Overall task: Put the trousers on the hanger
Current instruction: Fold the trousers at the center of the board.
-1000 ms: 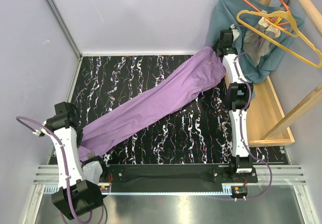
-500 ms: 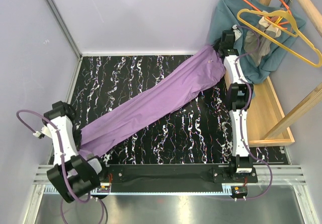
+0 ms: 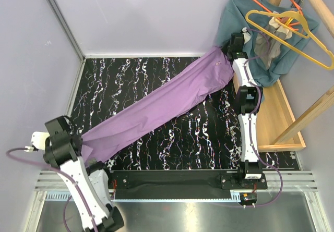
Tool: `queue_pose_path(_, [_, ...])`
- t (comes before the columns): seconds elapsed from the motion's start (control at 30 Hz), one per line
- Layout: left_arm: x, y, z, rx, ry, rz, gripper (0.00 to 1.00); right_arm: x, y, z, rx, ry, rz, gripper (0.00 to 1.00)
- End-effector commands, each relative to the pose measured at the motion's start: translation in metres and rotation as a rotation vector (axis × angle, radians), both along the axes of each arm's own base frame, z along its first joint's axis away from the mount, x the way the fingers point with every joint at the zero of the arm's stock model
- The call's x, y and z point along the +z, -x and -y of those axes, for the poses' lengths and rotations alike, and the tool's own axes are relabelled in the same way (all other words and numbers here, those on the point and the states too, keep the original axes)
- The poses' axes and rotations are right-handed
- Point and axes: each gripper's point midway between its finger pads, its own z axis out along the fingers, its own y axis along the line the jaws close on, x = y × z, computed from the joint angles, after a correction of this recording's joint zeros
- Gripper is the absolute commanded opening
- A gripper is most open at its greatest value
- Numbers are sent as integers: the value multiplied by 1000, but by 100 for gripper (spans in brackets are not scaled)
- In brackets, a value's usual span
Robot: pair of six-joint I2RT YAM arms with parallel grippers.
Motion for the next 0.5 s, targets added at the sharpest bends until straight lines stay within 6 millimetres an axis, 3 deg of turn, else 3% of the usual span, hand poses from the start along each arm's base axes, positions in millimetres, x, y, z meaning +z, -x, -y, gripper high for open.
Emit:
queue_pose_path(0.0, [10,34,33,-90,48,-20,0,54,-7,25,-52,-20,125,0])
queue_pose_path(0.1, [47,41,34,-127,-88,110,0,60,-6,22,-46,-43,132,0])
queue_pose_path(0.2, [50,47,33,-98,-117,144,0,62,-6,20,-39,-50,135,0])
queue_pose_path(0.47, [-5,42,41,-70,52,15,0,62,-5,24,-40,-62,132,0])
